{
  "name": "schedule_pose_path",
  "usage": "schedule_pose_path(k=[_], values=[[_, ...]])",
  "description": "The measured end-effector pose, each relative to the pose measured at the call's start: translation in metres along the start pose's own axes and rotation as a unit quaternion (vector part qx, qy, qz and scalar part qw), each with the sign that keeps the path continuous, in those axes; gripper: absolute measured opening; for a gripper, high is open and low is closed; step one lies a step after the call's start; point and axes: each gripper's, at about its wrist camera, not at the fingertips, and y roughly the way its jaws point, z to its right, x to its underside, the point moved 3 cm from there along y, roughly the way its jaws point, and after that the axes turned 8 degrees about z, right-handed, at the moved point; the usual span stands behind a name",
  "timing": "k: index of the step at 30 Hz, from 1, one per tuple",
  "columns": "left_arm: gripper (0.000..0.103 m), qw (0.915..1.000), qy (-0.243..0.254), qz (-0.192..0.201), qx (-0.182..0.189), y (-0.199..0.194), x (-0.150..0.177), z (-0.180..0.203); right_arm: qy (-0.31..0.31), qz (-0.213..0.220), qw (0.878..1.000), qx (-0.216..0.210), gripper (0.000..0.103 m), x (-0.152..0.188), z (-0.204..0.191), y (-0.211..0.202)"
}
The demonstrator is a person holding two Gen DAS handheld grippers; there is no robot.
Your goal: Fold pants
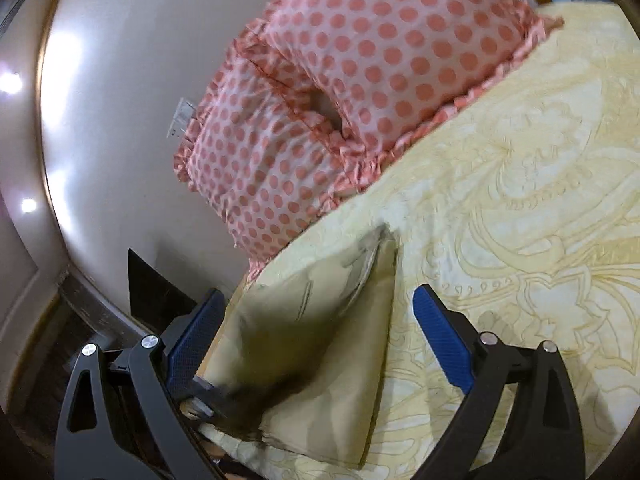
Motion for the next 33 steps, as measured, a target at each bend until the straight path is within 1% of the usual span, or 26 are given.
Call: schedule_pose_path(k=[1,2,3,4,5,6,7,8,9,10,11,13,14,17,18,20,22,23,24,25,26,27,28,30,32,33], values=[[0.02,1.0,0.002,0.008,0.0,-0.007,0.003,0.0,0.003,-0.016,1.0,-0.001,0.097,0.0,0.001,0.007],[0.022,0.9995,-0.005,0.029,0.011,-0.025,0.003,-0.006,0.003,-0.027,1.0,-0.001,0.097,0.0,0.0,0.013],[0.037,0.9984,-0.019,0.052,0.014,-0.044,0.0,-0.017,-0.003,-0.045,0.999,0.004,0.097,0.001,0.0,0.023],[0.06,0.9963,-0.035,0.079,0.006,-0.062,-0.002,-0.032,-0.01,-0.062,0.998,0.009,0.097,0.001,-0.001,0.032],[0.07,0.9939,-0.05,0.098,-0.006,-0.071,-0.009,-0.04,-0.021,-0.082,0.996,0.018,0.096,0.002,-0.003,0.043],[0.079,0.9885,-0.083,0.123,-0.028,-0.088,-0.011,-0.066,-0.032,-0.096,0.994,0.03,0.094,0.005,-0.003,0.05],[0.079,0.9841,-0.11,0.131,-0.047,-0.095,-0.009,-0.088,-0.042,-0.108,0.992,0.04,0.092,0.007,-0.003,0.057],[0.079,0.9798,-0.141,0.125,-0.066,-0.099,-0.004,-0.114,-0.062,-0.119,0.989,0.059,0.087,0.008,-0.004,0.066],[0.078,0.9726,-0.188,0.104,-0.089,-0.097,0.006,-0.151,-0.074,-0.124,0.987,0.073,0.086,0.009,-0.004,0.071],[0.077,0.9678,-0.215,0.09,-0.094,-0.093,0.013,-0.169,-0.084,-0.129,0.984,0.086,0.086,0.01,-0.005,0.076],[0.076,0.96,-0.257,0.065,-0.089,-0.085,0.026,-0.198,-0.088,-0.132,0.983,0.088,0.086,0.011,-0.006,0.08],[0.074,0.9507,-0.299,0.036,-0.075,-0.069,0.038,-0.222,-0.103,-0.143,0.98,0.09,0.083,0.012,-0.01,0.089],[0.073,0.948,-0.311,0.026,-0.063,-0.062,0.042,-0.229,-0.114,-0.146,0.978,0.092,0.083,0.014,-0.011,0.093],[0.073,0.9436,-0.33,-0.004,-0.018,-0.041,0.048,-0.239,-0.134,-0.154,0.974,0.095,0.081,0.016,-0.014,0.098],[0.073,0.9434,-0.332,-0.009,0.0,-0.037,0.049,-0.236,-0.138,-0.158,0.973,0.097,0.075,0.017,-0.014,0.098],[0.076,0.9462,-0.323,-0.024,0.01,-0.027,0.052,-0.222,-0.144,-0.158,0.972,0.099,0.068,0.016,-0.013,0.097],[0.087,0.9499,-0.311,-0.024,0.015,-0.023,0.051,-0.214,-0.131,-0.156,0.975,0.093,0.061,0.012,-0.008,0.096],[0.088,0.9506,-0.309,-0.026,0.017,-0.016,0.047,-0.215,-0.128,-0.157,0.975,0.093,0.055,0.011,-0.006,0.096],[0.088,0.9508,-0.308,-0.03,0.017,-0.016,0.046,-0.213,-0.13,-0.162,0.974,0.09,0.049,0.011,-0.004,0.095],[0.081,0.9504,-0.309,-0.032,0.021,-0.011,0.043,-0.214,-0.125,-0.169,0.974,0.08,0.039,0.011,-0.003,0.095],[0.074,0.9507,-0.307,-0.036,0.022,-0.006,0.04,-0.214,-0.11,-0.185,0.975,0.06,0.024,0.013,-0.001,0.096],[0.063,0.9528,-0.3,-0.043,0.018,-0.006,0.041,-0.212,-0.103,-0.192,0.975,0.054,0.024,0.015,0.0,0.096],[0.057,0.9535,-0.297,-0.046,0.019,-0.006,0.041,-0.211,-0.1,-0.193,0.975,0.054,0.024,0.015,0.001,0.097],[0.052,0.9517,-0.302,-0.05,0.024,-0.007,0.042,-0.212,-0.073,-0.2,0.976,0.053,0.024,0.013,0.007,0.101],[0.041,0.9514,-0.302,-0.054,0.025,-0.006,0.041,-0.213,-0.064,-0.207,0.975,0.048,0.025,0.011,0.007,0.105],[0.026,0.9514,-0.302,-0.057,0.025,-0.005,0.04,-0.212,-0.071,-0.212,0.974,0.044,0.023,0.012,0.005,0.106]])
